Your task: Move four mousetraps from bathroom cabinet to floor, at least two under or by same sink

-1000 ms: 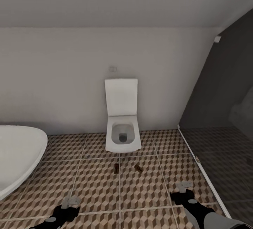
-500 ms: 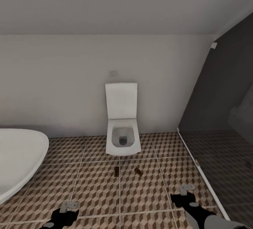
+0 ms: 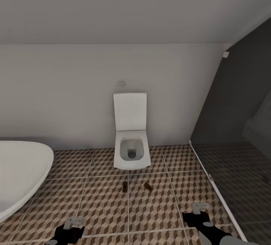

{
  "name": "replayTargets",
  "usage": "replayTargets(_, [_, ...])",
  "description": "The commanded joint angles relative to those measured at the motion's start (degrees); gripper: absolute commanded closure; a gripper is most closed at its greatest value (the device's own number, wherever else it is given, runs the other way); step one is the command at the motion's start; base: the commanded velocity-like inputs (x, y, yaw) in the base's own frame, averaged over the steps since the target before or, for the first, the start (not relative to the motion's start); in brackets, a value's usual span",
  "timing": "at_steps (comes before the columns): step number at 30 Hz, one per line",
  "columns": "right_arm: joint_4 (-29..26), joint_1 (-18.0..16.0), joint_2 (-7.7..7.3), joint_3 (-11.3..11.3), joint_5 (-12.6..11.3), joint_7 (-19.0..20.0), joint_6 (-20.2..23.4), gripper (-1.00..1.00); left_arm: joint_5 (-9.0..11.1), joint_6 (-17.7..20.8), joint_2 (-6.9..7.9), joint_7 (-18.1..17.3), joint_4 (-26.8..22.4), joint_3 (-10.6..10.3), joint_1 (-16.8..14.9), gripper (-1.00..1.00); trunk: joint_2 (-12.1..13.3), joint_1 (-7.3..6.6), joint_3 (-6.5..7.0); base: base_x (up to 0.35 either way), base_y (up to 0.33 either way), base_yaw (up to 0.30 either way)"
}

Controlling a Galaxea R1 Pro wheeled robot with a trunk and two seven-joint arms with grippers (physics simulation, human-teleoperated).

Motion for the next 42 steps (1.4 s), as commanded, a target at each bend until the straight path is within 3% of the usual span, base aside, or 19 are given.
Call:
replayTargets(1, [0.0,0.0,0.06,0.5,-0.5,0.0,-0.1,-1.0,0.6,-0.5,-0.01,-0.3,0.2,-0.4,-0.1,-1.0,0.4,-0.22,0.22,0.0,0.0,0.0])
replayTargets(13, [0.0,0.0,0.3,0.4,-0.5,2.0,0.0,-1.0,1.3,-0.9,-0.09,-0.1,0.2,-0.4,0.0,-1.0,5.2,-2.86,3.45,0.0,0.0,0.0])
replayTargets(42, [0.0,0.0,0.34,0.4,-0.5,2.2,0.0,-1.0,1.4,-0.9,-0.28,-0.1,0.2,-0.4,0.0,-1.0,16.8,-9.22,11.25,0.0,0.0,0.0])
